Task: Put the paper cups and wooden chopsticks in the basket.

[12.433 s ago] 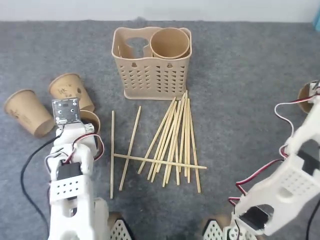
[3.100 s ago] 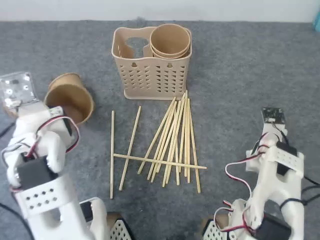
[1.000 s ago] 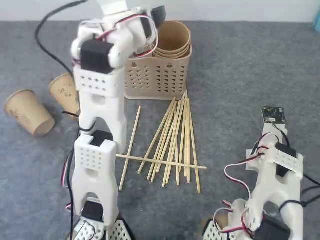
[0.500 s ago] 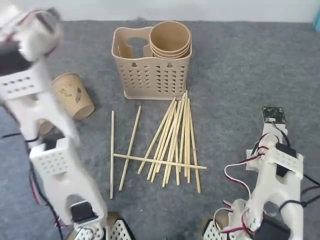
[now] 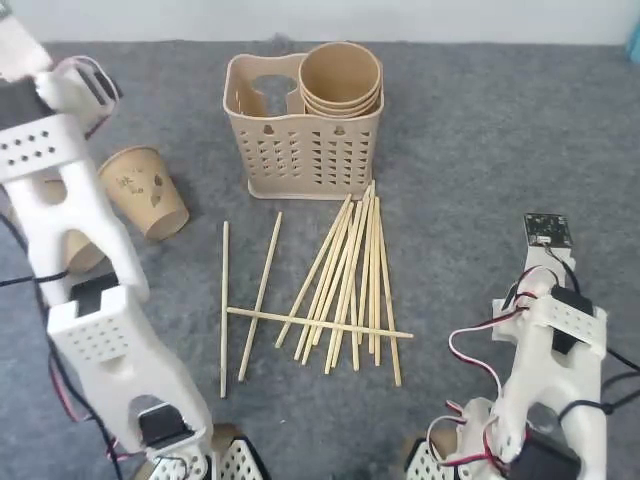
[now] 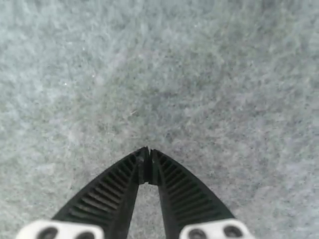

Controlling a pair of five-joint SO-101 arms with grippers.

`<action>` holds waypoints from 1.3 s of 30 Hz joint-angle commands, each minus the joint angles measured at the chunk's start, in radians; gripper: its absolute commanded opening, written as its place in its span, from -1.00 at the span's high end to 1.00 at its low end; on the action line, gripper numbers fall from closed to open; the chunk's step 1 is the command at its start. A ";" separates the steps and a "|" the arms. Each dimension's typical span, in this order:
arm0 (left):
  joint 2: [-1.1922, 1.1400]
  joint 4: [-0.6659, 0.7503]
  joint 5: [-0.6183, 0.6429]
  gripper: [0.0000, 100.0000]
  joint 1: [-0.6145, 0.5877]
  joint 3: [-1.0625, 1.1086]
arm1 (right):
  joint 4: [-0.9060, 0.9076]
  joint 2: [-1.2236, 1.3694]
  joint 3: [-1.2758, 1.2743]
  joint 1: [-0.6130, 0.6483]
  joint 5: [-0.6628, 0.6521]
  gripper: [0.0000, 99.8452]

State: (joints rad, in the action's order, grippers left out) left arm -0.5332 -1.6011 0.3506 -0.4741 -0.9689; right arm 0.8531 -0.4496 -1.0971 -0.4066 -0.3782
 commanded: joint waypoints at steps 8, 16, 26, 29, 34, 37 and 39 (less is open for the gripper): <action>-0.187 0.287 0.018 0.55 -0.025 0.025 | -0.016 -0.035 0.006 -0.004 -0.006 0.98; -0.278 0.321 0.061 0.70 -0.043 0.035 | -0.016 -0.035 0.006 -0.004 -0.006 0.98; -0.384 0.207 0.060 0.71 -0.002 0.025 | -0.016 -0.035 0.006 -0.004 -0.008 0.98; -0.391 0.173 0.060 0.82 0.012 0.025 | -0.016 -0.035 0.006 -0.004 -0.008 0.98; -0.364 0.041 -0.011 0.98 0.041 -0.007 | -0.016 -0.035 0.006 -0.004 -0.008 0.98; -0.341 -0.089 -0.025 0.98 0.052 -0.059 | -0.016 -0.035 0.006 -0.004 -0.008 0.98; -0.336 -0.160 -0.026 0.98 0.055 -0.090 | -0.016 -0.035 0.006 -0.004 -0.009 0.98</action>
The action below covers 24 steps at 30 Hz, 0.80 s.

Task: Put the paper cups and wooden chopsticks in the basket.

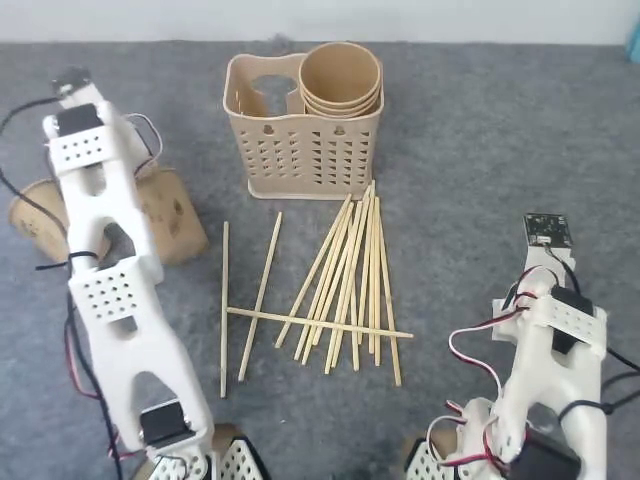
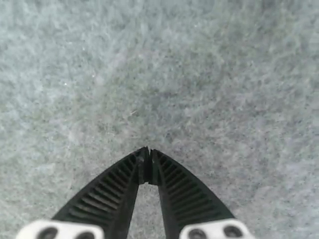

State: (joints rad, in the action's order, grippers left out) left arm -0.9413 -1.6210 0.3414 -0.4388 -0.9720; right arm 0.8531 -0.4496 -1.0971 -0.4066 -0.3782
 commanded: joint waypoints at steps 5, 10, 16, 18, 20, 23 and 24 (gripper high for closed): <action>0.124 -0.138 -0.054 0.98 0.020 0.013 | -0.016 -0.035 0.006 -0.004 -0.009 0.98; 0.279 -0.138 -0.074 0.98 0.044 0.236 | -0.016 -0.035 0.008 -0.004 -0.009 0.98; 0.565 -0.130 -0.124 0.98 0.121 0.541 | -0.016 -0.035 0.008 -0.004 -0.009 0.98; 0.654 -0.129 -0.127 0.98 0.152 0.628 | -0.016 -0.035 0.008 -0.004 -0.009 0.98; 0.729 -0.114 -0.147 0.98 0.173 0.716 | -0.016 -0.035 0.008 -0.004 -0.009 0.98; 0.829 -0.061 -0.184 0.98 0.192 0.868 | -0.016 -0.035 0.008 -0.005 -0.009 0.98; 0.858 -0.048 -0.201 0.98 0.196 0.912 | -0.016 -0.035 0.008 -0.005 -0.009 0.98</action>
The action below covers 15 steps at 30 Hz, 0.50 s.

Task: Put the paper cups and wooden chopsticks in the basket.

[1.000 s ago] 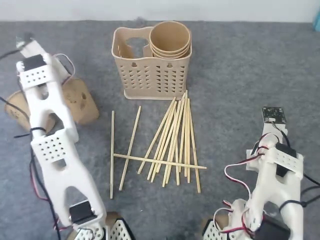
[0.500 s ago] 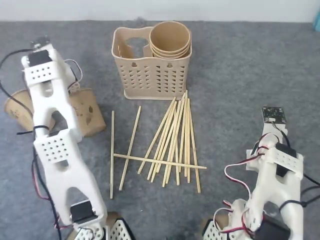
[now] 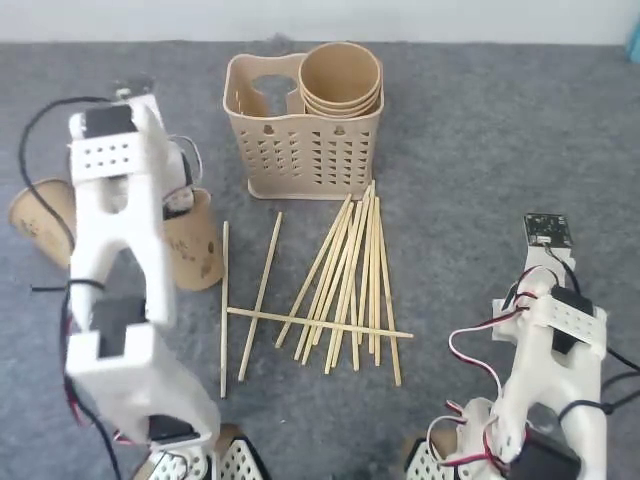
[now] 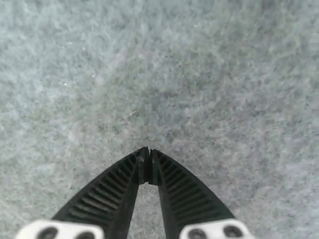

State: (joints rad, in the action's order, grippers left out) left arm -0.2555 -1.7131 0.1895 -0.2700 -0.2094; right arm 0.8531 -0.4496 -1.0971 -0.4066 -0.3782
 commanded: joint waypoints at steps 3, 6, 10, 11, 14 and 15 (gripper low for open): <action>0.247 0.069 -0.132 0.97 0.046 0.269 | -0.016 -0.035 0.008 -0.005 -0.009 0.98; 0.322 0.069 -0.193 0.97 0.048 0.355 | -0.016 -0.035 0.008 -0.005 -0.009 0.98; 0.436 0.068 -0.267 0.97 0.048 0.427 | -0.016 -0.035 0.008 -0.005 -0.009 0.98; 0.466 0.068 -0.295 0.97 0.049 0.441 | -0.016 -0.035 0.008 -0.005 -0.009 0.98; 0.557 0.068 -0.361 0.97 0.049 0.466 | -0.016 -0.035 0.008 -0.005 -0.009 0.98; 0.586 0.068 -0.374 0.97 0.049 0.469 | -0.016 -0.035 0.008 -0.005 -0.009 0.98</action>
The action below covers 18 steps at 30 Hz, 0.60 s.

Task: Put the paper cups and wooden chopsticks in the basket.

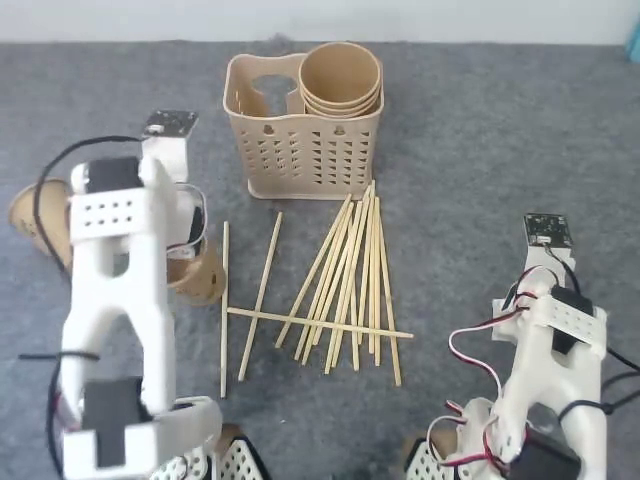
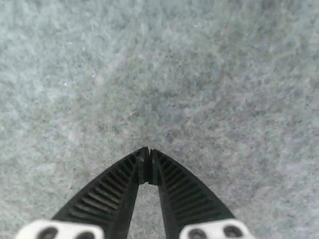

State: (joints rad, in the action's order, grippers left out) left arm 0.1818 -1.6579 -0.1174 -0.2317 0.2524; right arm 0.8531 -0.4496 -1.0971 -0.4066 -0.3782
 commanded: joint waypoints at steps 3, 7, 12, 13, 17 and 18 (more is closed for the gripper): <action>0.227 0.006 -0.091 0.97 0.006 0.007 | -0.016 -0.035 0.008 -0.005 -0.009 0.98; 0.304 0.003 -0.092 0.97 -0.002 0.015 | -0.015 -0.035 0.008 -0.005 -0.008 0.98; 0.339 0.025 -0.092 0.79 -0.087 0.059 | -0.013 -0.035 0.006 -0.005 -0.008 0.98; 0.342 0.037 -0.092 0.74 -0.114 0.067 | -0.013 -0.035 0.006 -0.005 -0.008 0.98; 0.344 0.104 -0.092 0.68 -0.229 0.093 | -0.013 -0.035 0.006 -0.005 -0.009 0.98; 0.341 0.117 -0.092 0.67 -0.255 0.102 | -0.013 -0.035 0.006 -0.005 -0.009 0.98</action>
State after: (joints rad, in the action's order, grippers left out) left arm 0.4887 -1.6072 -0.2033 -0.3805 0.3414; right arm 0.8531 -0.4496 -1.0971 -0.4066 -0.3782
